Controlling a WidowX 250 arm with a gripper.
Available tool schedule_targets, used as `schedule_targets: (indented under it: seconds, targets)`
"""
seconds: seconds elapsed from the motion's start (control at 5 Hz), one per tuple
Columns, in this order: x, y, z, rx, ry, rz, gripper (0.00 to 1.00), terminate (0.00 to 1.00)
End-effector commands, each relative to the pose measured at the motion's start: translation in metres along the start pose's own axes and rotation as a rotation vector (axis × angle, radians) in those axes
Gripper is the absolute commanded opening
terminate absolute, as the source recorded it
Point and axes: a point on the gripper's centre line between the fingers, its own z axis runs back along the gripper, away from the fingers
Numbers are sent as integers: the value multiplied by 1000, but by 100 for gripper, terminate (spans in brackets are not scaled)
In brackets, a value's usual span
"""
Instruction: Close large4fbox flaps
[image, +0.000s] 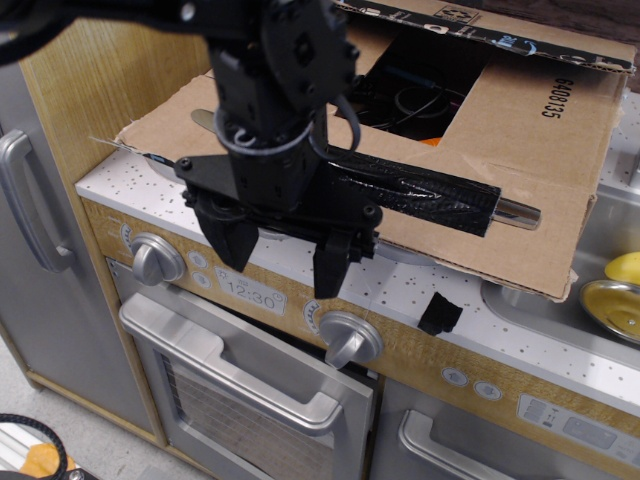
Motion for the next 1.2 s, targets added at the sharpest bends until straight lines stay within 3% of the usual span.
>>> schedule_targets:
  seconds: [0.0,0.4,0.8,1.0]
  targets:
    - [24,-4,9,-32,-112,-97,100,0]
    - [66,-12,45,-11,-131,-242,100,0]
    - [101,-20,67,33,-213,-378,100,0]
    - [121,-19,55,-34,-221,-420,100,0]
